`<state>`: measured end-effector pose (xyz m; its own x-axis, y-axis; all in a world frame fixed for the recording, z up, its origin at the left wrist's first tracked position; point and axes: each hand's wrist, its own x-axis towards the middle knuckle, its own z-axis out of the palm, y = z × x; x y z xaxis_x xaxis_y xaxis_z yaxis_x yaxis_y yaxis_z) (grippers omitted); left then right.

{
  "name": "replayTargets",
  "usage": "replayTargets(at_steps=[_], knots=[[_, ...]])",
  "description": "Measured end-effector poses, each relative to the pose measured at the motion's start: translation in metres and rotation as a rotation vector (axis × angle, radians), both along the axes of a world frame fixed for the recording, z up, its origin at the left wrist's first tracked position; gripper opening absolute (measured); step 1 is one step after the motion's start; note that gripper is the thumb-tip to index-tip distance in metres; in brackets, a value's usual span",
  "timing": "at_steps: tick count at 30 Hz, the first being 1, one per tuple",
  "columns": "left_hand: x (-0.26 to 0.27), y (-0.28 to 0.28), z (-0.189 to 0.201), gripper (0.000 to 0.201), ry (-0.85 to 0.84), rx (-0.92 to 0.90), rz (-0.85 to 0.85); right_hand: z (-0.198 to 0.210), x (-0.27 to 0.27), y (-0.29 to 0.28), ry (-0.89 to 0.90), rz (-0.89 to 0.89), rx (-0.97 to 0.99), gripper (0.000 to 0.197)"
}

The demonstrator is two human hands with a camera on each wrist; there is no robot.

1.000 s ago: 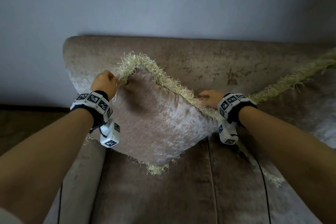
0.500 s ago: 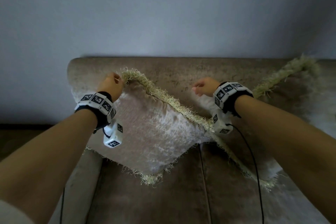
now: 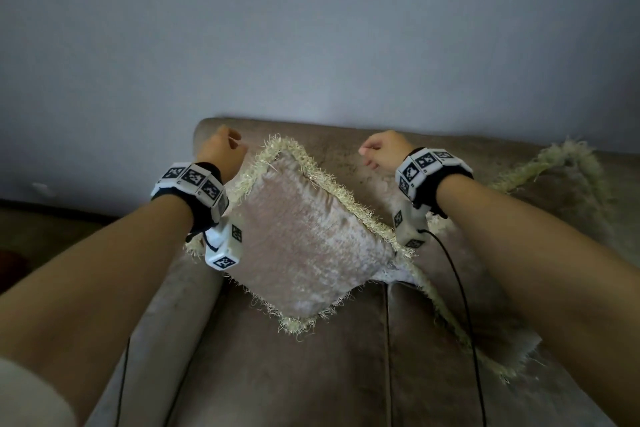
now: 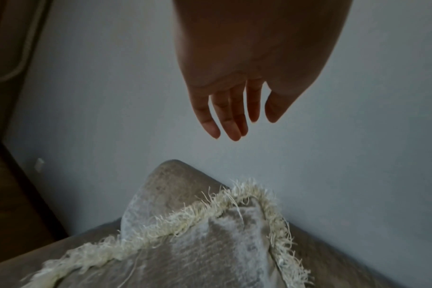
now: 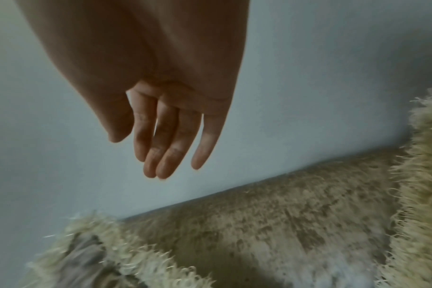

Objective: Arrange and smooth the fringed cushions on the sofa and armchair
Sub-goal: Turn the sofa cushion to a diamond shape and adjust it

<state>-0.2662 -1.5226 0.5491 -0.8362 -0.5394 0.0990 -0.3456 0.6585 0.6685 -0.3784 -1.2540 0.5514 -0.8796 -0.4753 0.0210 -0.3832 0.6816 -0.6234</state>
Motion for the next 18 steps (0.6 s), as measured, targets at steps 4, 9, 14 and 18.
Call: replayTargets(at_steps=[4,9,14,18], knots=[[0.045,-0.004,0.011,0.029,0.018,0.017,0.097,0.011,0.025,-0.027,-0.009,0.078,-0.055,0.02],[0.109,-0.021,0.015,0.029,0.002,0.021,0.243,0.017,0.065,-0.071,-0.027,0.181,-0.109,0.021],[0.182,-0.072,0.023,0.029,0.013,0.042,0.367,0.029,0.121,-0.136,-0.064,0.258,-0.201,0.02],[0.245,-0.123,0.04,0.028,0.082,0.042,0.423,0.044,0.174,-0.211,-0.074,0.324,-0.235,0.02]])
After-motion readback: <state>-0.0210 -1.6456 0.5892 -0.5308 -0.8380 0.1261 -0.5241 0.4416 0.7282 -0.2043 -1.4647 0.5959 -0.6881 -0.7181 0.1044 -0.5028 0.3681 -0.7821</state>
